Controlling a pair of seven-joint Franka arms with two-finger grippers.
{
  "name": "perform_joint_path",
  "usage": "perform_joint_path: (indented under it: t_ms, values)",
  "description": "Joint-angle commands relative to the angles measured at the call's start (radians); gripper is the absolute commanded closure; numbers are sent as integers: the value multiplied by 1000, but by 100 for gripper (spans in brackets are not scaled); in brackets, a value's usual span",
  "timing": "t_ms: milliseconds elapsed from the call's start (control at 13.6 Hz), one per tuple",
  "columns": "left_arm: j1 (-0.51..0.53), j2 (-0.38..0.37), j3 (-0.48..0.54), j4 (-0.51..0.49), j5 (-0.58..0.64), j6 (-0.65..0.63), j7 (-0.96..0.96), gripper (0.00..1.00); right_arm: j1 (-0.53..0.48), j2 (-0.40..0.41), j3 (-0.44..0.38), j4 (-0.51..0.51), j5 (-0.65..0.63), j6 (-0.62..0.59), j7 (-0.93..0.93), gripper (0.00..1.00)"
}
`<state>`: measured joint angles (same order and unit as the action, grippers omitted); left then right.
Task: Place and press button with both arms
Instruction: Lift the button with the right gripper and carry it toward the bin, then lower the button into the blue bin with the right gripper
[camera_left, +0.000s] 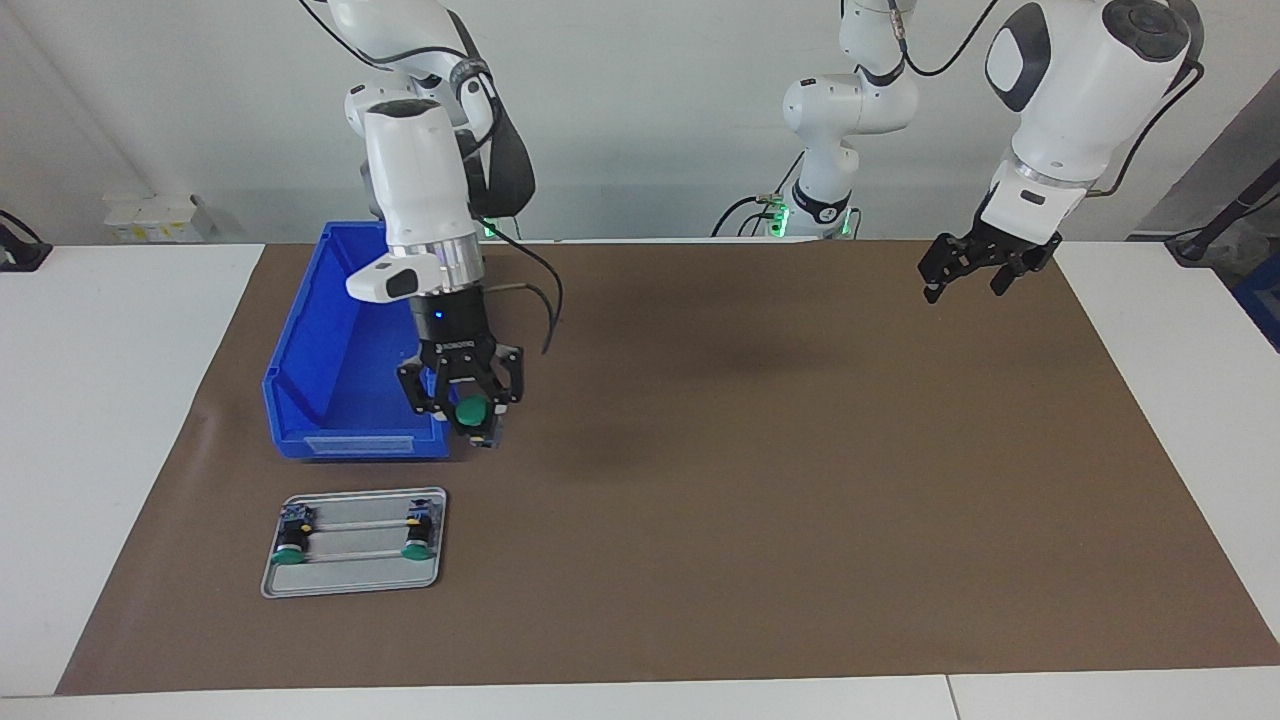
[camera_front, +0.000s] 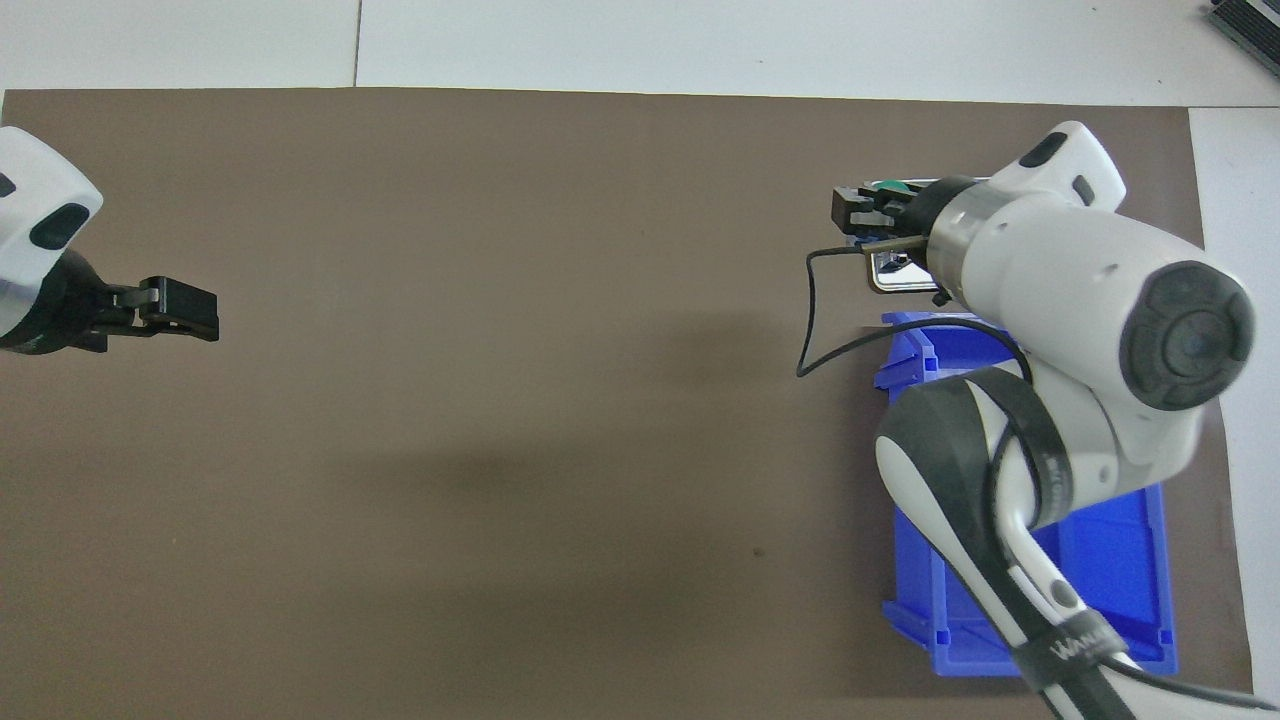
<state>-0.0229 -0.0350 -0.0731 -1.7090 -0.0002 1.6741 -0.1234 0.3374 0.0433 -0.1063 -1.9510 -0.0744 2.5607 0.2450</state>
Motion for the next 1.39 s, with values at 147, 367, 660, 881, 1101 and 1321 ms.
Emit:
perform_joint_path:
  t_ms: [147,367,660,881,1101,1321]
  values:
    - [-5,-3,9,-12,-11,42,42,1,-142,-200,8,-254,174,-36,-323,100]
    - [0,4,9,8,-38,36,39,1,-208,-275,7,-385,214,-40,-435,100]
    - [-2,142,10,228,-46,-115,37,2,-316,-319,5,-468,214,-119,-538,100]
    - [0,234,10,381,-47,-197,37,1,-333,-309,5,-509,214,-105,-541,100]
    - [1,213,13,330,-47,-146,42,1,-331,-267,5,-523,229,-56,-530,100]
    - [1,165,13,243,-47,-103,45,1,-317,-209,5,-545,271,30,-526,100]
